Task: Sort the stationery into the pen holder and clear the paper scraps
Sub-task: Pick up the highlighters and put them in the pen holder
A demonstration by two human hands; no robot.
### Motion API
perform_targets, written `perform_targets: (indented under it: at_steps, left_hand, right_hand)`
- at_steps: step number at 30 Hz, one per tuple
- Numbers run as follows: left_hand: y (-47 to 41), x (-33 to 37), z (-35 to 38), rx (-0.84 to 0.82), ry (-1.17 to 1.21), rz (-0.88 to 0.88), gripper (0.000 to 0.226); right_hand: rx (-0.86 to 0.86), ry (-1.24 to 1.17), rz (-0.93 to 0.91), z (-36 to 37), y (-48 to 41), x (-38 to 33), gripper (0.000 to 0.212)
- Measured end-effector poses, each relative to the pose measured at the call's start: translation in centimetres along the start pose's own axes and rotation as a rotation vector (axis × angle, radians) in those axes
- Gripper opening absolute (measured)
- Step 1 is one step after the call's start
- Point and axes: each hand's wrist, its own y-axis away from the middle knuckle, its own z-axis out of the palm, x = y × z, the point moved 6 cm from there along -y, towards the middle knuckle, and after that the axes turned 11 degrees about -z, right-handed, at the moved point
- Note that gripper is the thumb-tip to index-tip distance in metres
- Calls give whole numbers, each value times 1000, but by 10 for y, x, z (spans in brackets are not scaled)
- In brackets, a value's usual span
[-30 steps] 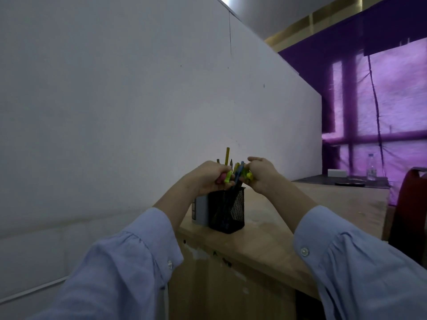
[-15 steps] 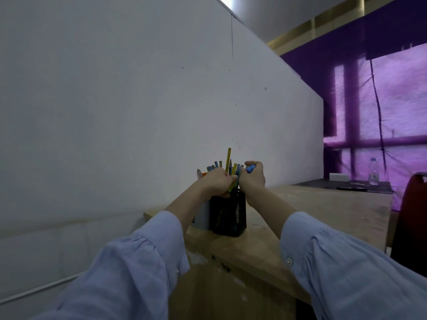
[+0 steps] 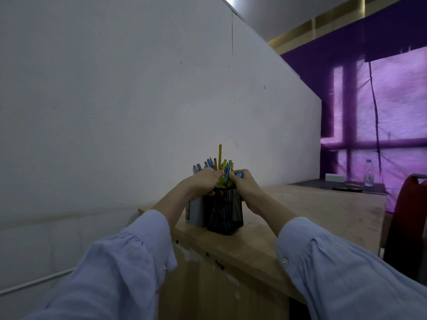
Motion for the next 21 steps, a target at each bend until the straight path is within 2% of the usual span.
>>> perform_targets:
  at_steps: [3, 4, 6, 10, 12, 17, 21]
  left_hand:
    - [4, 1, 1, 1, 19, 15, 31]
    - [5, 1, 2, 3, 27, 19, 33]
    - [6, 0, 3, 10, 45, 27, 37]
    - [7, -1, 6, 34, 86, 32, 39]
    - [8, -2, 6, 40, 115, 18, 37]
    - [8, 0, 7, 41, 149, -15, 40]
    - [5, 1, 7, 93, 186, -58, 42]
  right_hand:
    - [-11, 2, 40, -1, 1, 0, 43]
    - [-6, -19, 58, -3, 1, 0, 44]
    - [-9, 16, 41, -8, 2, -1, 31]
    - [-78, 340, -214, -16, 5, -12, 22]
    - [-108, 388, -280, -17, 7, -12, 16]
    - [-93, 370, -344, -19, 11, -19, 29]
    - [-114, 353, -336, -24, 12, -21, 28]
